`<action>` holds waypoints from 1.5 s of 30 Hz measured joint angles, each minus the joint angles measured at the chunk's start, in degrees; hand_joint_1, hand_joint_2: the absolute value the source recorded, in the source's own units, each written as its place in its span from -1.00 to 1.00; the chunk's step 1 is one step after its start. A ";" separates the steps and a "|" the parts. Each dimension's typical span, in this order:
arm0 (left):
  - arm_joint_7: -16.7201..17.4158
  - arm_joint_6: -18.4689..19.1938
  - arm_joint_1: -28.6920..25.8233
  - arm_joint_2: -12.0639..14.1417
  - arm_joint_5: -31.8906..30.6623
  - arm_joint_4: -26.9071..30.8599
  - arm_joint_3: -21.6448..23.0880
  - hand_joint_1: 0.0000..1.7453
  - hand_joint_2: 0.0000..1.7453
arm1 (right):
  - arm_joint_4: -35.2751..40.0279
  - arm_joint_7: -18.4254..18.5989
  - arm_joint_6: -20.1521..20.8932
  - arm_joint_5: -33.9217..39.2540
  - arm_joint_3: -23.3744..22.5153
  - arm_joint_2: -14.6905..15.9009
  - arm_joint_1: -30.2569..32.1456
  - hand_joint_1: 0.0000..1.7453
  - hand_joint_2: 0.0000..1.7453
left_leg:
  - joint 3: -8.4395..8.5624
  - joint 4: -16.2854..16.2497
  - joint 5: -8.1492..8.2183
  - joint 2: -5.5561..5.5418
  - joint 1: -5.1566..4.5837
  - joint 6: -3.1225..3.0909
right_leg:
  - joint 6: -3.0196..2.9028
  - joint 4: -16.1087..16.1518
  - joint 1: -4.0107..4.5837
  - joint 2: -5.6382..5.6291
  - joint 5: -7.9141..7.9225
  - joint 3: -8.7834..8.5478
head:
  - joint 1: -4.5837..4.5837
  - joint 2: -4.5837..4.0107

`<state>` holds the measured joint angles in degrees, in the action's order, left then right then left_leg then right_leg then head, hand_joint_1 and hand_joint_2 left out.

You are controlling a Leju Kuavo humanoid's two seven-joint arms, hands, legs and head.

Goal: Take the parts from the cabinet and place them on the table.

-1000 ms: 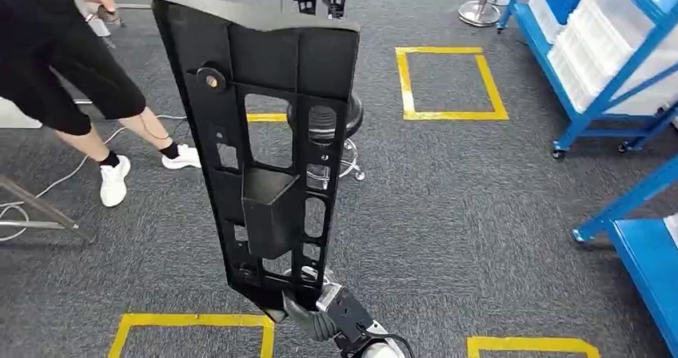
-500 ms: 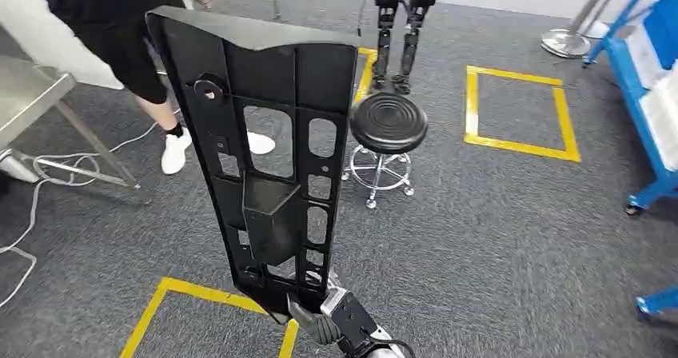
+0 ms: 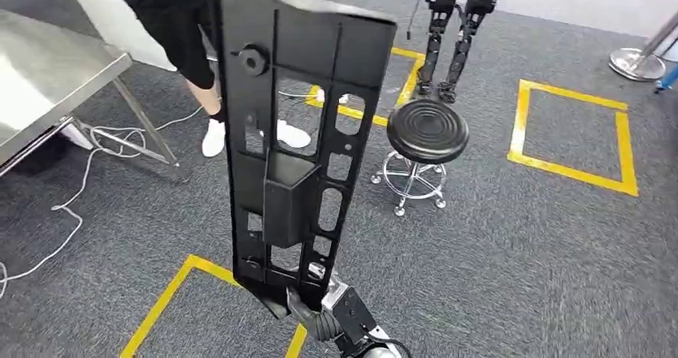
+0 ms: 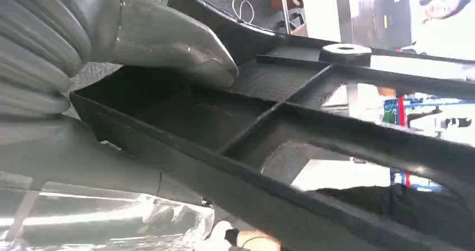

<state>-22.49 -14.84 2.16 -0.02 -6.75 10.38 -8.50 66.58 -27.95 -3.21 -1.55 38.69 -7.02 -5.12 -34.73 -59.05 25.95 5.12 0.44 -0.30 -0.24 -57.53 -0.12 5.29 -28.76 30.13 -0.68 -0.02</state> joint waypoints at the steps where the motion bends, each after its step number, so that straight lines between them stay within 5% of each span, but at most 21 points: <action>1: -0.02 0.13 0.08 0.04 0.00 0.02 0.00 -1.00 1.00 | 0.02 0.04 -0.13 0.00 -0.04 -0.07 -0.15 1.00 1.00 | -0.02 0.21 -0.29 -0.97 -0.07 -0.47 | 0.34 -0.05 0.36 0.55 -0.21 -0.01 | 0.22 0.00; 4: -0.15 0.26 -0.03 0.04 -0.04 0.02 0.02 -1.00 1.00 | 0.02 0.15 -0.22 0.02 -0.11 -0.50 -0.20 1.00 1.00 | -0.33 0.39 -0.25 -2.96 -0.51 -1.30 | 1.09 0.38 0.19 2.26 -0.38 -0.50 | 0.17 0.00; 5: -0.15 0.28 -0.09 0.04 -0.04 0.02 0.00 -1.00 1.00 | 0.22 0.17 -0.22 0.02 -0.13 -0.70 -0.27 1.00 1.00 | 0.25 1.13 -0.79 -3.76 0.35 -1.95 | 1.60 -0.12 0.47 1.49 -0.91 -0.11 | 0.26 0.00; 7: -0.18 0.31 0.03 0.04 -0.04 0.02 0.00 -1.00 1.00 | 0.33 0.15 -0.24 0.02 -0.26 -0.63 -0.55 1.00 1.00 | 0.37 1.25 -0.93 -4.85 0.22 -2.51 | 1.07 -5.76 -0.03 -3.60 -3.73 1.96 | 0.31 0.00; 10: -0.31 0.35 0.26 0.04 0.00 0.04 0.00 -1.00 1.00 | 0.26 0.26 -0.42 0.11 -0.39 -0.20 -0.04 1.00 1.00 | 0.26 1.22 -0.88 -7.47 0.20 -2.69 | 0.85 -17.79 -0.22 -4.88 -7.67 8.34 | 0.61 0.00; 12: -0.72 0.37 0.16 0.02 0.09 0.04 0.00 -1.00 1.00 | 0.26 0.26 -0.72 0.00 -0.39 -0.11 -0.09 1.00 1.00 | 0.32 1.16 -0.89 -9.28 0.20 -2.67 | 1.90 -14.68 -0.25 -5.10 -5.33 7.53 | 0.63 0.00; 14: -1.22 0.39 0.10 -0.07 0.18 0.04 0.00 -1.00 1.00 | 0.26 0.26 -0.79 -0.07 -0.42 -0.11 -0.29 1.00 1.00 | 0.52 1.12 -0.86 -11.02 0.20 -2.53 | 2.89 -4.57 -0.56 -6.95 -0.78 3.16 | 0.63 0.00; 15: -1.33 0.39 0.11 -0.13 0.18 0.04 0.00 -1.00 1.00 | 0.22 0.26 -0.79 -0.07 -0.44 -0.09 -0.40 1.00 1.00 | 0.41 1.12 -0.90 -11.72 0.26 -2.35 | 2.82 -0.64 -0.83 -10.22 0.49 1.66 | 0.68 0.00; 19: -1.33 0.35 -0.23 -0.15 0.28 0.00 -0.04 -1.00 1.00 | -0.02 0.26 -0.79 -0.22 -0.48 -0.11 -0.48 1.00 1.00 | -0.19 1.14 -1.11 -13.99 0.32 -0.79 | 1.17 -0.32 -0.40 -8.25 0.78 1.21 | 0.55 0.00; 20: -1.14 0.33 -0.29 -0.13 0.37 -0.02 -0.04 -1.00 1.00 | -0.02 0.26 -0.77 -0.24 -0.50 -0.20 -0.56 1.00 1.00 | -0.40 0.79 -0.88 -14.00 0.41 -0.48 | 0.66 0.21 -1.35 -7.47 1.09 0.90 | 0.57 0.00; 21: -0.98 0.24 -0.44 -0.24 0.61 -0.02 -0.07 -1.00 1.00 | -0.09 0.26 -0.77 -0.24 -0.57 -0.28 -0.67 1.00 1.00 | -0.88 -0.56 -0.10 -9.73 0.16 -0.26 | 0.18 0.41 -1.21 -6.83 1.15 0.58 | 0.50 0.00; 22: -0.85 0.17 -0.37 -0.22 0.68 -0.02 -0.07 -1.00 1.00 | -0.13 0.17 -0.75 -0.26 -0.61 -0.48 -0.75 1.00 1.00 | -2.22 -3.27 1.61 -7.16 0.20 -0.01 | -0.29 0.44 -1.11 -6.07 0.91 0.45 | -0.13 0.00; 24: -0.70 0.13 -0.08 -0.17 0.77 -0.02 -0.11 -1.00 1.00 | -0.42 0.17 -0.75 -0.26 -0.68 -0.41 -0.70 1.00 1.00 | -6.48 -11.66 5.52 -5.79 0.57 0.50 | -0.85 0.43 -0.75 -4.28 0.71 0.25 | -0.07 0.00; 26: -0.57 0.13 -0.13 -0.20 0.79 -0.02 -0.11 -1.00 1.00 | -0.83 0.17 -0.75 -0.26 -0.72 -0.41 -0.71 1.00 1.00 | -9.06 -16.01 6.17 -5.31 0.98 0.96 | -1.02 0.39 -0.73 -2.64 0.53 0.24 | -0.09 0.00; 29: -0.44 0.02 -0.33 -0.11 0.85 -0.02 -0.20 -1.00 1.00 | -1.11 0.17 -0.66 -0.39 -0.72 -0.48 -0.80 1.00 1.00 | -3.70 -5.67 -0.08 -3.85 1.40 1.26 | -0.56 0.36 -0.81 -0.63 -0.08 -0.30 | -0.11 0.00; 31: -0.48 0.02 -0.01 -0.13 0.85 0.00 -0.22 -1.00 1.00 | -1.11 0.15 -0.59 -0.44 -0.72 -0.57 -1.07 1.00 1.00 | -0.47 0.13 -0.66 0.37 0.45 1.01 | 0.27 0.21 0.20 0.46 -0.78 -0.57 | -0.30 0.00; 35: -1.27 0.07 -0.15 -0.15 1.20 0.02 -0.48 -1.00 1.00 | -1.11 0.11 -0.26 -0.55 -0.68 -0.70 -2.08 1.00 1.00 | -0.83 0.44 -0.82 -3.08 0.20 -0.75 | 1.50 0.55 0.54 2.92 -1.28 -1.55 | 0.28 0.00; 38: -1.57 0.02 0.06 -0.28 1.22 0.04 -0.63 -1.00 1.00 | -1.16 0.02 -0.07 -0.55 -0.68 -0.72 -2.53 1.00 1.00 | -0.64 0.83 -1.28 -4.94 0.64 -1.87 | 1.06 -7.70 -0.15 -3.60 -5.45 2.48 | 0.59 0.00; 41: -1.64 0.02 0.15 -0.28 1.22 0.04 -0.66 -1.00 1.00 | -1.62 0.07 -0.02 -0.55 -0.68 -0.24 -2.34 1.00 1.00 | -0.73 0.81 -1.19 -7.61 0.61 -2.06 | 1.06 -17.89 -0.28 -4.89 -8.22 8.19 | 0.63 0.00; 44: -1.55 -0.02 -0.04 -0.46 1.18 0.02 -0.66 -1.00 1.00 | -1.99 0.07 0.24 -0.37 -0.61 -0.24 -2.70 1.00 1.00 | -0.53 0.73 -1.23 -10.45 0.70 -1.88 | 2.95 -7.51 -0.68 -5.81 -2.68 4.00 | 0.66 0.00; 45: -1.46 -0.09 -0.04 -0.50 1.16 0.02 -0.66 -1.00 1.00 | -2.08 0.07 0.26 -0.24 -0.55 -0.26 -2.92 1.00 1.00 | -0.51 0.67 -1.24 -11.25 0.72 -1.69 | 3.39 -2.35 -1.18 -8.26 -0.63 1.74 | 0.70 0.00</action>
<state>-23.95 -14.93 2.12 -0.52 -5.60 10.40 -9.16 64.50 -27.89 -2.95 -1.79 38.14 -7.28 -8.04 -35.25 -58.39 24.71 -6.13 1.16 -1.99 3.14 -59.88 -1.30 -2.96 -29.40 31.87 0.02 -0.02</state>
